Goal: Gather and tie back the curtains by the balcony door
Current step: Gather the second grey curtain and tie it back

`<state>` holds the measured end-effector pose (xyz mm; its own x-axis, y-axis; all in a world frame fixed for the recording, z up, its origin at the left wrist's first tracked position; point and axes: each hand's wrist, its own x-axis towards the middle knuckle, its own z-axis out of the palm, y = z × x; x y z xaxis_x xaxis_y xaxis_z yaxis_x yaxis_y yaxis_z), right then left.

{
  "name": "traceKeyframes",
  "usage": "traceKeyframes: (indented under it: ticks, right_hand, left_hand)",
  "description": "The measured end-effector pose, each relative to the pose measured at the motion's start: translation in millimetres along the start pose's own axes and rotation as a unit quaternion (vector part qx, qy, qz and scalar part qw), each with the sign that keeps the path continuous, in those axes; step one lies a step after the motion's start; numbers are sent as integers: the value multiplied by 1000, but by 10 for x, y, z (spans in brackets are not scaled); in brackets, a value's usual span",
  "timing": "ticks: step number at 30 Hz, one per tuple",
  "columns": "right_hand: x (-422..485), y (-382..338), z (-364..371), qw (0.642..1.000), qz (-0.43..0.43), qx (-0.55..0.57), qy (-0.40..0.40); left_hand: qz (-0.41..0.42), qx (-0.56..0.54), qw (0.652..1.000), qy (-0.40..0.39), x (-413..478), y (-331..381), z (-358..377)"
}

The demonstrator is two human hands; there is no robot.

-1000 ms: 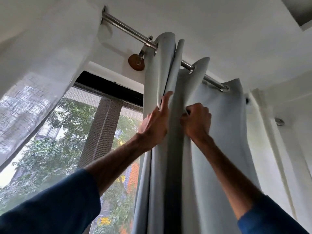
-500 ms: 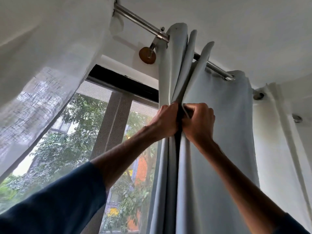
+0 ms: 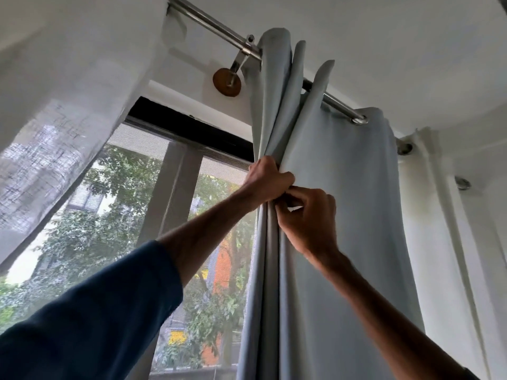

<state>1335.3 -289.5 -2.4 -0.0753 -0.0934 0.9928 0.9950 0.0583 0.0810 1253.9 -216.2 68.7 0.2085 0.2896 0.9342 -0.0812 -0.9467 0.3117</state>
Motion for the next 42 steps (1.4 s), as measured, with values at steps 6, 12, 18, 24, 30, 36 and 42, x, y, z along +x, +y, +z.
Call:
traceKeyframes:
  ticks: [6,12,18,24,30,36,42]
  right_hand:
    - [9,489,-173,995,57,71,37]
    - [292,1397,-407,944,318,-73,46]
    - [321,1777,-407,910,413,34,-3]
    - [384,1880,-247,954,299,5,29]
    - [491,1610,-255,963,230,-132,37]
    - [621,771,-168,984,116,-124,49]
    - [589,63,188,996,10,-76,39]
  left_hand:
    - [22,70,997,6,54,-120,101]
    - [60,113,992,21,92,-215,142]
    - [89,124,988,26,58,-300,213]
    - [107,128,986,24,57,-334,209]
    - [138,143,979,38,11,-311,199]
    - [162,138,976,48,-4,-288,195]
    - [196,121,973,-4,27,-303,93]
